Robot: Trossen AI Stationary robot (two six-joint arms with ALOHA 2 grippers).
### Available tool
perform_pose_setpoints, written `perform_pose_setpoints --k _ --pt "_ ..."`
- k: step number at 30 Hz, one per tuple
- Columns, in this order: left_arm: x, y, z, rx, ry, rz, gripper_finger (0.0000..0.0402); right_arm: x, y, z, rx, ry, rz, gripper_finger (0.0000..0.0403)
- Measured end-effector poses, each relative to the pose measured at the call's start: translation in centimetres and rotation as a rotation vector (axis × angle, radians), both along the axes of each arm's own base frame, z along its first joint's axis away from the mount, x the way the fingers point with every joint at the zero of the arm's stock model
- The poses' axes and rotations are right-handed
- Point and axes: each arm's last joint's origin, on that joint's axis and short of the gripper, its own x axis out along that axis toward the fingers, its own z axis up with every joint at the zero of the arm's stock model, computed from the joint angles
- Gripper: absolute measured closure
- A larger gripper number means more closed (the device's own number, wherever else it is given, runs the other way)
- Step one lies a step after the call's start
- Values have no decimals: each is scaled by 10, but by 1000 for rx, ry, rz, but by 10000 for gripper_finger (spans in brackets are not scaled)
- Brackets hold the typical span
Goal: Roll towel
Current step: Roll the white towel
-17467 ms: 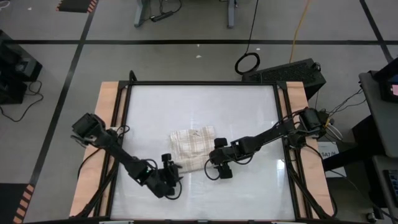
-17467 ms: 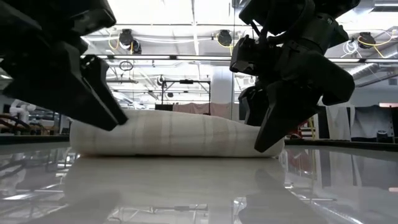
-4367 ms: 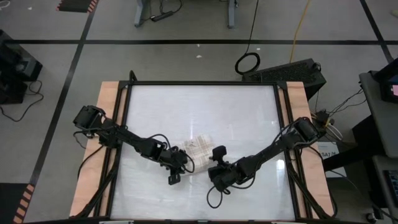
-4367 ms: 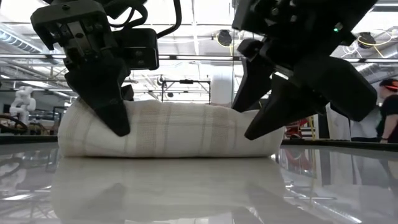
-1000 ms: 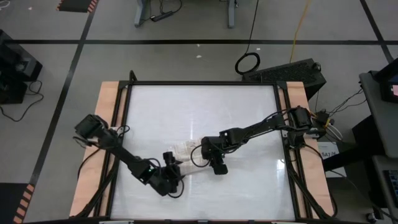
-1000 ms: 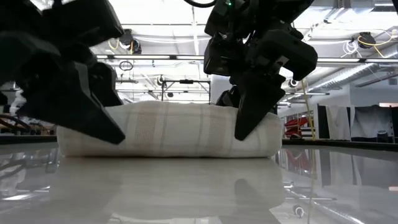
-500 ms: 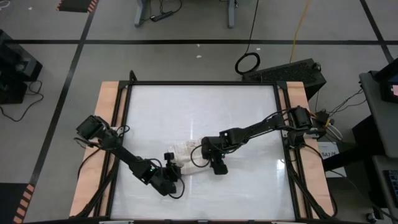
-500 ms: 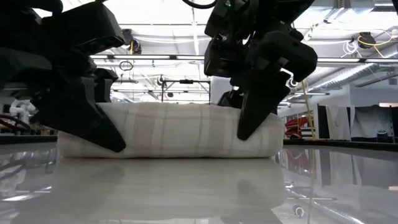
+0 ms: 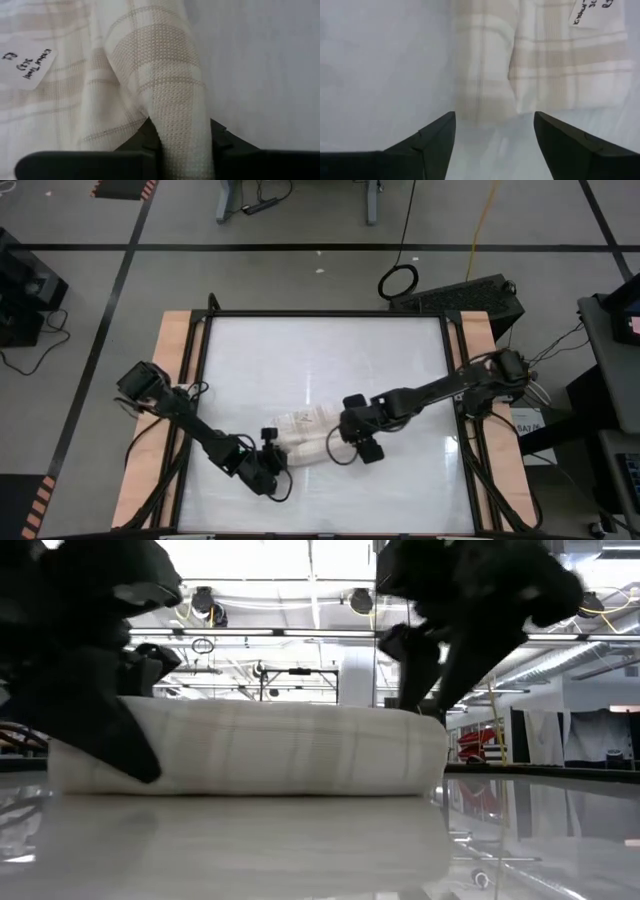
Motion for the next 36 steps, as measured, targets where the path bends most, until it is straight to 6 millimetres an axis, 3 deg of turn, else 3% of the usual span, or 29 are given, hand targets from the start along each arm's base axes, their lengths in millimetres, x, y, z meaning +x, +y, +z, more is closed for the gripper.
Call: perform_pose_setpoints --k 2,5,11,14,19,27,32,36 --pt "-4 0 3 36 24 -36 328 -10 6 2 -6 -32 -12 143" --pt "-9 1 5 97 57 -91 326 -27 16 -10 8 -105 -45 144" --pt "-11 6 7 182 92 -179 324 -44 43 -38 130 -507 -160 140" --pt "-8 11 6 119 111 -161 323 -46 54 -42 112 -599 -200 131" --pt "-9 15 5 -48 103 -89 322 -45 64 -56 78 -591 -177 120" --pt "-13 9 11 -216 83 -54 321 -43 76 -80 -206 -660 -37 144" --pt "-15 7 12 -215 84 -67 321 -39 76 -76 -204 -709 -15 160" --pt "-16 7 12 -216 84 -67 321 -32 67 -78 -52 -673 1 179"
